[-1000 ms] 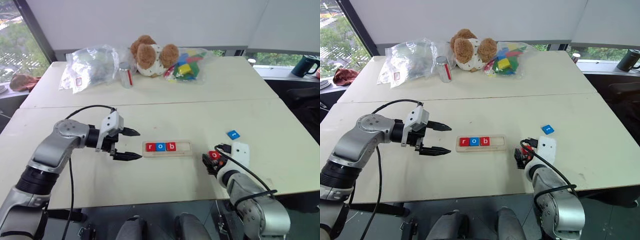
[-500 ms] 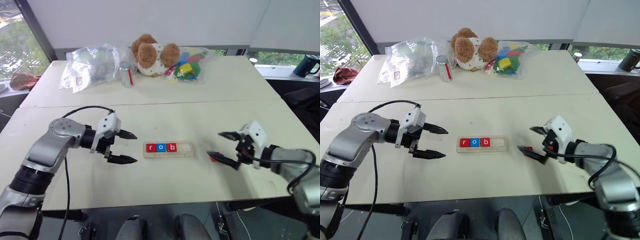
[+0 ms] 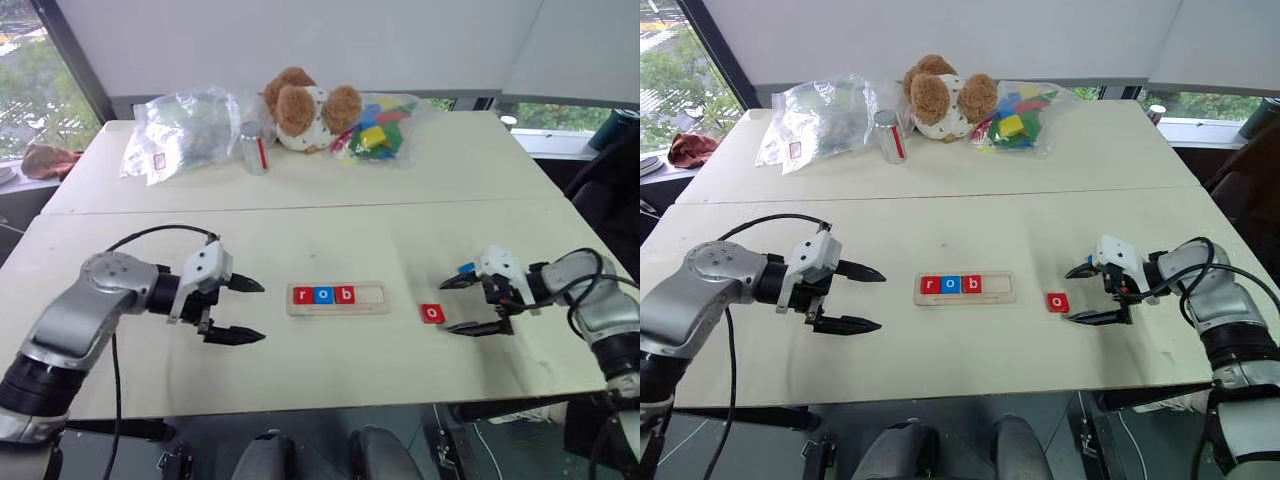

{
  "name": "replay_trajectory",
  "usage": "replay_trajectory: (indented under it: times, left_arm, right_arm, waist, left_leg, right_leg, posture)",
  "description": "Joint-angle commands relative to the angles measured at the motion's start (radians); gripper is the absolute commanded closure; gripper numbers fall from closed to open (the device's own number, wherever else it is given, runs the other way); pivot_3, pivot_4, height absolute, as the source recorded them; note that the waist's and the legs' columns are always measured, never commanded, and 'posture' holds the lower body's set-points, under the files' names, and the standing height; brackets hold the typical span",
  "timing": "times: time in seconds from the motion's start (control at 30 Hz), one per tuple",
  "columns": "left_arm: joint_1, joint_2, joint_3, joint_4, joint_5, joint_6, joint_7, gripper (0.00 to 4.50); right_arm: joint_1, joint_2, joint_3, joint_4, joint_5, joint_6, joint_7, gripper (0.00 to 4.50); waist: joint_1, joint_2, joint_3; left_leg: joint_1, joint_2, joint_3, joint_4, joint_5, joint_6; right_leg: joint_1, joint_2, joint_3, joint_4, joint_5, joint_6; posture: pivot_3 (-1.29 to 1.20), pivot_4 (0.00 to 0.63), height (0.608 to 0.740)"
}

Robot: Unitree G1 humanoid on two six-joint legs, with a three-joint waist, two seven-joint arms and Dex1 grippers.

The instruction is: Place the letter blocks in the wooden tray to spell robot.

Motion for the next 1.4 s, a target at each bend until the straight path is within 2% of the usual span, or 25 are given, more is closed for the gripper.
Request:
replay_trajectory:
  times: [0.03, 0.13, 0.2, 0.23, 0.3, 0.47, 0.6, 0.87, 1.4]
  left_arm:
    - [0.002, 0.018, 0.04, -0.029, -0.022, 0.005, 0.015, 0.0]
    - [0.006, 0.024, 0.042, -0.028, -0.02, 0.004, 0.018, 0.0]
    - [0.004, 0.025, 0.042, -0.024, -0.02, 0.003, 0.019, 0.0]
    - [0.003, 0.026, 0.041, -0.022, -0.02, 0.003, 0.02, 0.0]
    - [0.0, 0.025, 0.039, -0.016, -0.019, 0.0, 0.021, 0.0]
    - [-0.02, 0.017, 0.023, 0.022, -0.004, -0.019, 0.018, 0.0]
    - [-0.049, -0.001, 0.001, 0.043, 0.007, -0.028, 0.018, 0.0]
    - [-0.06, -0.017, -0.015, 0.058, 0.015, -0.045, 0.021, 0.0]
    - [-0.029, -0.021, -0.007, 0.038, 0.008, -0.044, 0.045, 0.0]
  right_arm:
    - [-0.045, 0.026, 0.001, 0.053, -0.016, -0.04, 0.004, 0.08]
    - [-0.061, 0.043, -0.002, 0.085, -0.021, -0.057, 0.005, 0.91]
    - [-0.07, 0.047, -0.004, 0.103, -0.023, -0.069, 0.009, 1.84]
    - [-0.072, 0.047, -0.005, 0.109, -0.023, -0.074, 0.011, 2.5]
    - [-0.071, 0.046, -0.007, 0.11, -0.022, -0.078, 0.014, 3.37]
    - [-0.115, 0.083, -0.026, -0.053, 0.037, 0.079, -0.005, 3.37]
    - [-0.168, 0.126, 0.002, -0.122, 0.028, 0.147, -0.011, 3.37]
    - [-0.25, 0.227, 0.087, -0.071, -0.065, 0.166, -0.083, 3.37]
    - [-0.233, 0.273, 0.137, -0.102, -0.089, 0.182, -0.079, 3.37]
  waist:
    - [-0.002, 0.0, 0.0]
    - [-0.002, 0.0, 0.0]
    - [-0.002, 0.0, 0.0]
    - [-0.002, 0.0, 0.0]
    - [-0.002, 0.0, 0.0]
    - [-0.006, 0.0, 0.0]
    - [-0.004, 0.001, 0.0]
    - [0.0, 0.001, 0.0]
    - [-0.003, 0.001, 0.0]
  left_leg:
    - [0.0, 0.0, 0.0, 0.0, 0.0, 0.0]
    - [0.0, 0.0, 0.0, 0.0, 0.0, 0.0]
    - [0.0, 0.0, 0.0, 0.0, 0.0, 0.0]
    - [0.0, 0.0, 0.0, 0.0, 0.0, -0.001]
    - [0.0, 0.0, 0.0, 0.0, 0.0, -0.001]
    - [0.0, 0.0, 0.0, 0.0, 0.0, -0.001]
    - [0.0, 0.0, 0.0, 0.0, 0.0, -0.001]
    - [-0.002, -0.001, 0.0, 0.0, 0.0, -0.001]
    - [-0.002, -0.002, 0.0, 0.0, 0.001, -0.001]
  right_leg:
    - [0.0, 0.0, 0.0, 0.0, 0.0, 0.0]
    - [0.0, 0.0, 0.0, 0.0, 0.0, 0.0]
    - [0.0, 0.0, 0.0, 0.0, 0.0, 0.0]
    - [0.0, 0.0, 0.0, 0.0, 0.0, 0.0]
    - [0.0, 0.0, 0.0, 0.0, 0.0, 0.0]
    - [0.0, -0.001, 0.0, 0.0, 0.0, 0.0]
    - [-0.002, -0.001, 0.0, 0.002, 0.0, 0.0]
    - [-0.003, -0.002, 0.0, 0.001, 0.0, 0.0]
    - [-0.004, -0.002, -0.001, 0.001, 0.0, 0.0]
  posture:
    - [0.0, 0.15, 0.74]
    - [0.0, 0.15, 0.74]
    - [0.0, 0.15, 0.74]
    - [0.0, 0.15, 0.74]
    - [0.0, 0.15, 0.74]
    - [0.0, 0.15, 0.74]
    - [0.0, 0.15, 0.74]
    - [0.0, 0.15, 0.74]
    - [0.0, 0.15, 0.74]
